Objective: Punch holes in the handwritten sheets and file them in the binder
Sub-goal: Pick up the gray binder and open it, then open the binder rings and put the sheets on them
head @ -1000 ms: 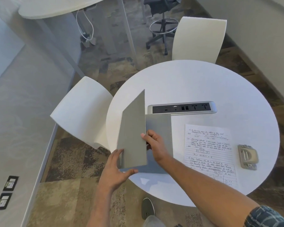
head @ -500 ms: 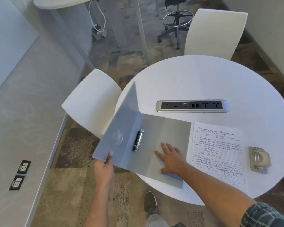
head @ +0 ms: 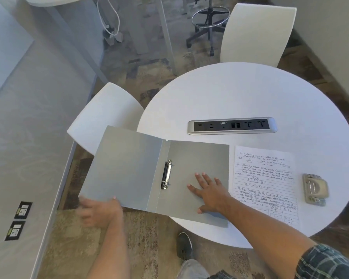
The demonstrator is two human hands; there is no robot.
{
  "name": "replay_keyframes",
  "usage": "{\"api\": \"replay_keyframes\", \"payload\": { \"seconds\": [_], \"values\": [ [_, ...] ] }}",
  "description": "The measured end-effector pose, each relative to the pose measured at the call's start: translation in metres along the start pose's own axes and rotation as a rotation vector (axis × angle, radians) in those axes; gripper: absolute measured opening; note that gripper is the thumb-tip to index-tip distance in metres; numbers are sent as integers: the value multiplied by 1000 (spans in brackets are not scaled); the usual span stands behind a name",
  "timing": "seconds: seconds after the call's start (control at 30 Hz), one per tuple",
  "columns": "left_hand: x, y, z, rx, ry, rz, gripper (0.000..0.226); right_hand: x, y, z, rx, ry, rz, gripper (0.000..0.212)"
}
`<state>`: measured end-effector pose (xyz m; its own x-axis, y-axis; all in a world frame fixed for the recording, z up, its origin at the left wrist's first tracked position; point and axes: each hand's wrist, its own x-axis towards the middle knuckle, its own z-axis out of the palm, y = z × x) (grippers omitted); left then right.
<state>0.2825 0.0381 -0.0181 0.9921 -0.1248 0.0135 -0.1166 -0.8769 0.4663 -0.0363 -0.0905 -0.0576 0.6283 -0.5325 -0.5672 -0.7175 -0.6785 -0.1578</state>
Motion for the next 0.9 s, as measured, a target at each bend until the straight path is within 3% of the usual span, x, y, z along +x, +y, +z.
{"api": "replay_keyframes", "payload": {
  "seconds": [0.1,0.17,0.27,0.4,0.57,0.67,0.8,0.9],
  "values": [
    [6,6,11,508,-75,607,78,0,0,0,-4,-2,-8,103],
    [7,18,23,657,-299,742,70,0,1,0,-9,-7,-9,103],
    [-10,40,34,764,-625,678,68,1,1,0,-14,-5,-9,103],
    [-38,66,37,654,-812,539,84,1,1,-1,1,0,4,102],
    [-71,71,44,609,-875,591,129,0,11,-18,132,56,22,74],
    [-84,66,48,702,-810,660,136,-6,35,-36,379,220,142,51],
    [-93,70,51,725,-790,618,136,-17,86,-57,564,435,444,66],
    [-95,72,53,728,-788,602,136,-22,130,-61,426,349,591,76]
  ]
}}
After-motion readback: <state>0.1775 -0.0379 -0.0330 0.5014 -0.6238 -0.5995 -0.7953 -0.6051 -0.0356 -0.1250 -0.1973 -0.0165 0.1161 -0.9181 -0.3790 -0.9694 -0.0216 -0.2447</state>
